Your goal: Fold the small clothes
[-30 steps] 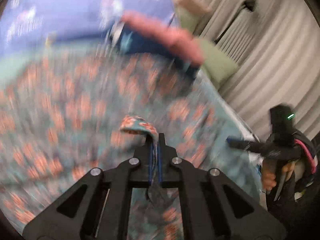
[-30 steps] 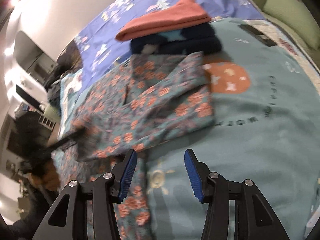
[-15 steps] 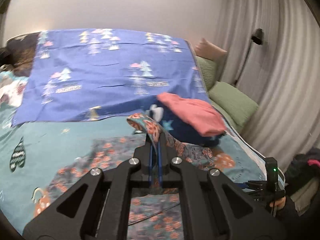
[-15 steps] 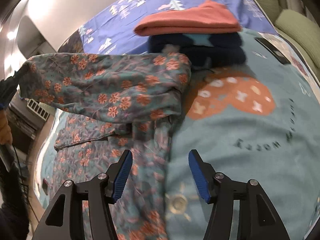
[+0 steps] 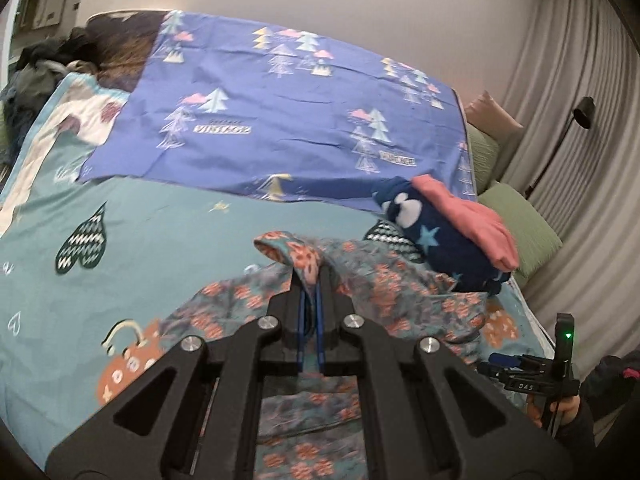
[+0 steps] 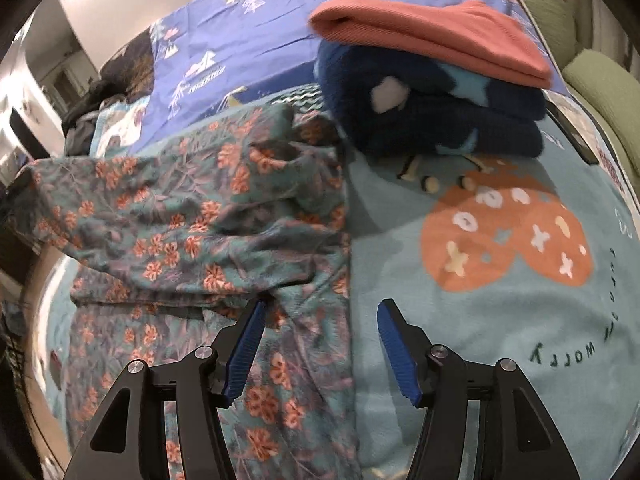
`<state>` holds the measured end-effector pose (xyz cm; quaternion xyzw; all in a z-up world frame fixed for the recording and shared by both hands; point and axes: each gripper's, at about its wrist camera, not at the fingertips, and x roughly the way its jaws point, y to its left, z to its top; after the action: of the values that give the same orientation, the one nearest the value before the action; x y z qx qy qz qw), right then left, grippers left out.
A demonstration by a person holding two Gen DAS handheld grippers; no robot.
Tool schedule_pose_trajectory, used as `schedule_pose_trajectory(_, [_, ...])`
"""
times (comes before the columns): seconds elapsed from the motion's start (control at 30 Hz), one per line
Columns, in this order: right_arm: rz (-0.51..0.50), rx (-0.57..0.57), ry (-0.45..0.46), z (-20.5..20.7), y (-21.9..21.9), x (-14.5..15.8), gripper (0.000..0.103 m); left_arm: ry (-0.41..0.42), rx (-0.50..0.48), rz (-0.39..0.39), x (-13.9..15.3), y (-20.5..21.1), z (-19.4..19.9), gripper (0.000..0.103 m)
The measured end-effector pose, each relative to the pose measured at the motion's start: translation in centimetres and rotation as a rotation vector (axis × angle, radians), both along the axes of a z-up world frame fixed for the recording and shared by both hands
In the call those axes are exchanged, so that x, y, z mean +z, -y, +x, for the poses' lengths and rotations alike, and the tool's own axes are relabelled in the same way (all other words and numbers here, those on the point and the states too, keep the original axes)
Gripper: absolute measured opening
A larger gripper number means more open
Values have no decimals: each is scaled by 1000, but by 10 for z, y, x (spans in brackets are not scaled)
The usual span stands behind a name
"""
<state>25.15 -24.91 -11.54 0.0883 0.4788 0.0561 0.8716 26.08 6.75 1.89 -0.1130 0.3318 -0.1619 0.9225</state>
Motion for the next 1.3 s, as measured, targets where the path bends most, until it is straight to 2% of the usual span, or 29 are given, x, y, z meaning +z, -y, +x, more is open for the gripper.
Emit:
schedule_pose_trajectory(0.17, [-25,18,-6,1,-6,-3,60,-84,44,4,-32,-23,-6,7])
schedule_pose_trajectory(0.23, [-7,13,-6,1,-2,-3,60,-119,95,55,-47,-30,-7,13])
schedule_pose_trajectory(0.27, [-2,10,-6,0,-1,-3,60,-123,153,116,-52,-33,-8,21])
schedule_pose_trajectory(0.3, [-1,5,-4,0,2,-3,60,-119,186,149,-53,-34,-7,29])
schedule_pose_trajectory(0.37, [-5,-4,0,0,4,-3,60,-93,215,171,-47,-32,-7,34])
schedule_pose_trajectory(0.43, [-8,-6,4,1,10,-5,60,-41,146,129,-29,-13,-5,44])
schedule_pose_trajectory(0.47, [-11,-7,6,0,10,-6,60,-13,92,110,-19,2,-3,57])
schedule_pose_trajectory(0.5, [-15,-8,9,0,10,-6,60,11,-5,83,-8,29,1,67])
schedule_pose_trajectory(0.53, [-18,-8,12,-1,10,-6,60,14,-64,68,-4,44,5,71])
schedule_pose_trajectory(0.6, [-21,-12,20,-3,10,-7,60,-13,-258,34,2,103,20,77])
schedule_pose_trajectory(0.67, [-12,-18,27,-3,11,-6,60,-49,-368,39,-1,149,33,77])
schedule_pose_trajectory(0.73, [5,-25,32,-4,12,-6,60,-117,-468,67,-14,203,47,77])
schedule_pose_trajectory(0.77, [13,-25,33,-5,14,-6,60,-180,-518,89,-27,235,57,77])
schedule_pose_trajectory(0.87, [41,-28,41,-8,21,-7,60,-319,-595,170,-57,288,75,76])
schedule_pose_trajectory(0.93, [53,-28,46,-10,25,-7,60,-409,-625,264,-81,318,87,49])
schedule_pose_trajectory(0.97, [58,-28,48,-10,27,-7,60,-446,-638,276,-88,324,91,19])
schedule_pose_trajectory(1.0, [65,-29,53,-10,29,-8,60,-498,-647,273,-97,331,97,13])
schedule_pose_trajectory(1.07, [72,-32,64,-11,33,-9,60,-486,-631,220,-100,334,104,11])
schedule_pose_trajectory(1.2, [85,-86,101,-16,48,-11,59,-390,-650,-81,-80,323,107,9])
schedule_pose_trajectory(1.3, [87,-139,100,-21,58,-12,58,-334,-652,-139,-73,312,110,9])
